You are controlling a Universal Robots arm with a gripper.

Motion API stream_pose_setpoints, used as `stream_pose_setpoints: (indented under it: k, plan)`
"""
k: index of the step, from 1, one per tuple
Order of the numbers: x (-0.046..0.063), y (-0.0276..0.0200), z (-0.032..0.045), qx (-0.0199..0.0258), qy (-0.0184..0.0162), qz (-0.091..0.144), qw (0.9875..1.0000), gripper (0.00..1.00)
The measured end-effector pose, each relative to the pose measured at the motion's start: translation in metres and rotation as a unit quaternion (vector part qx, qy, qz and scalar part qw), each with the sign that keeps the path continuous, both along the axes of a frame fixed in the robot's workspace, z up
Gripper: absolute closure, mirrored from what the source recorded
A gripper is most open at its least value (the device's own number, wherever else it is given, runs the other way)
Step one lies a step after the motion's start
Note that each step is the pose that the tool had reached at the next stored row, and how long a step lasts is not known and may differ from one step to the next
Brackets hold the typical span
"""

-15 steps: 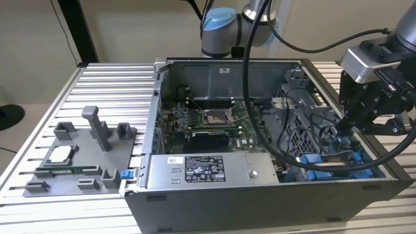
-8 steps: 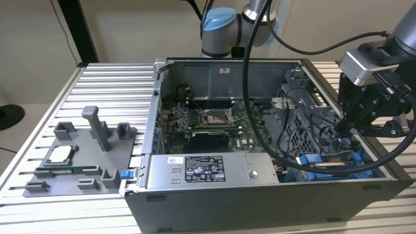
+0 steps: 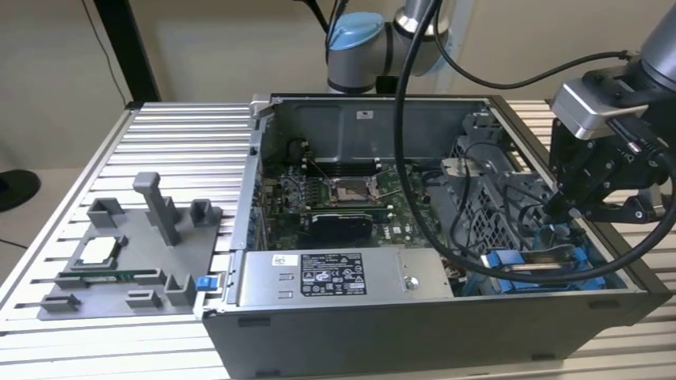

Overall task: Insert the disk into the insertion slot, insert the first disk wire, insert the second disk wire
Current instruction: 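Insert the first disk wire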

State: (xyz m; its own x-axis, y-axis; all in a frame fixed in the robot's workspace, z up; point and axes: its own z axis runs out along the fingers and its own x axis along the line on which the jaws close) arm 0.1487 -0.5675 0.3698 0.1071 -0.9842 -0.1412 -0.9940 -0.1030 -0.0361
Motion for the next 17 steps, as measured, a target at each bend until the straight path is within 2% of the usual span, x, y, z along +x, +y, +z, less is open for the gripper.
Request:
stream_pose_setpoints:
  k: [3,6,7,12,13,17]
  plan:
    - [0.0,0.0,-0.0003,0.0001,0.0008,0.0,1.0,1.0]
    - [0.0,0.0,-0.0015,0.0001,0.0081,0.0,1.0,1.0]
    - [0.0,0.0,-0.0023,0.0001,0.0093,0.0,1.0,1.0]
    - [0.002,-0.0001,-0.0073,-0.0001,0.0114,0.0,0.9999,1.0]
    - [0.003,-0.0002,-0.0074,-0.0005,0.0151,0.0,0.9999,1.0]
    - [0.012,-0.001,-0.0077,-0.0025,0.0358,0.0,0.9994,1.0]
